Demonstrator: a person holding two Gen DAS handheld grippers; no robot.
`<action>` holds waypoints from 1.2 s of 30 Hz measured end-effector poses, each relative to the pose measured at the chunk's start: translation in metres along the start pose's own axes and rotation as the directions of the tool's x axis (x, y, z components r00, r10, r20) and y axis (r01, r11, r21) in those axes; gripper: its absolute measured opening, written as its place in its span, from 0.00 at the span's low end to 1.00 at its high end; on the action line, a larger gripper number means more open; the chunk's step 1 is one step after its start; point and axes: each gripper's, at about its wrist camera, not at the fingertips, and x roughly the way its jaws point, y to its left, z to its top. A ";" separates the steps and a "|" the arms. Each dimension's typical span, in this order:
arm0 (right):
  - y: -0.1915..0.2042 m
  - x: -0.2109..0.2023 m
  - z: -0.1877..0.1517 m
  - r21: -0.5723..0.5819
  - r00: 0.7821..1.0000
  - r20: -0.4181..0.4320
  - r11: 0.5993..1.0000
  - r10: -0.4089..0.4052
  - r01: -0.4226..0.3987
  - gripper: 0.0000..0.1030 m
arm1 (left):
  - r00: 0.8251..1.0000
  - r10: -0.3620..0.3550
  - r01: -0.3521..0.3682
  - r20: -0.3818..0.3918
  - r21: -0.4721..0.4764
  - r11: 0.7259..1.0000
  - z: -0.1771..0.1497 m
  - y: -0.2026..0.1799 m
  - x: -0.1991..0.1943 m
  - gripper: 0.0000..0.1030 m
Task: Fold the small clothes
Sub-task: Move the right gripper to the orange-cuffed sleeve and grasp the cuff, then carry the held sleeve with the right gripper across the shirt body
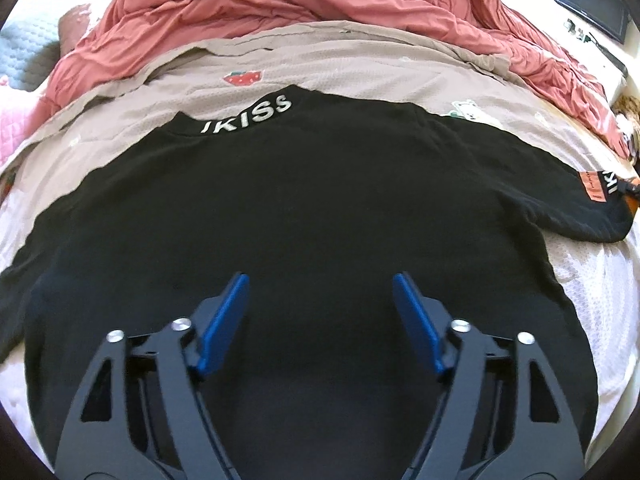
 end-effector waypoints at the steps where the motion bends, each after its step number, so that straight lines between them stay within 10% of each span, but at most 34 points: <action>1: 0.014 -0.008 0.003 -0.020 0.999 0.024 1.000 0.022 -0.021 0.09 | 1.000 -0.001 0.001 0.003 -0.006 1.000 0.000 0.004 0.000 0.60; 16: 0.239 -0.054 0.020 -0.250 0.904 0.017 0.877 0.428 -0.410 0.08 | 0.997 0.047 -0.042 0.066 -0.080 0.996 -0.004 0.060 -0.022 0.55; 36: 0.422 0.001 -0.075 -0.360 0.778 -0.370 0.694 0.507 -0.624 0.20 | 0.994 0.077 -0.053 0.078 -0.273 0.961 -0.035 0.149 -0.038 0.57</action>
